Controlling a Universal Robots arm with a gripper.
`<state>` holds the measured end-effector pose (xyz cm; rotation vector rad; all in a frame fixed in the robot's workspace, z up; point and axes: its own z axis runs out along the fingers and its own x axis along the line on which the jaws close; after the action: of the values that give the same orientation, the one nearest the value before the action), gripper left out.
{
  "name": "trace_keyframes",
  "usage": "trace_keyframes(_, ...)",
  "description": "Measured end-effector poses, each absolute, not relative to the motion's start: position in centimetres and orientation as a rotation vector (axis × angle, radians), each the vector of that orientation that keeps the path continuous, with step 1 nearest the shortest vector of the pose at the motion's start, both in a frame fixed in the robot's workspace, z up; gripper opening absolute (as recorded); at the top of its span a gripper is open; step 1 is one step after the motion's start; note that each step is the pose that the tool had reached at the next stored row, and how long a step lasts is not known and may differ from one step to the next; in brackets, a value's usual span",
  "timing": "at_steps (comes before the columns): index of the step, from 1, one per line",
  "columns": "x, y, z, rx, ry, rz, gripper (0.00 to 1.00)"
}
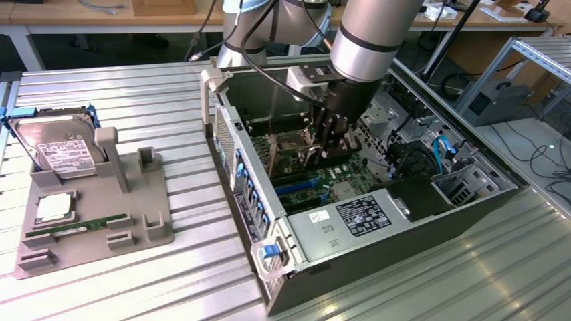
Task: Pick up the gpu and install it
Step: 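Insert the gpu into the slot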
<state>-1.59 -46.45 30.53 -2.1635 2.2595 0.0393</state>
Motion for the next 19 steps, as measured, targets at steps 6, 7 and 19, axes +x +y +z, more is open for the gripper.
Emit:
trace_keyframes(6, -1.8, -46.6, 30.1, -2.164, 2.259, 0.039, 0.27)
trace_keyframes(7, -1.8, -46.6, 30.0, -2.164, 2.259, 0.039, 0.27)
trace_keyframes(19, -2.0, -46.8, 29.1, -2.164, 2.259, 0.039, 0.27)
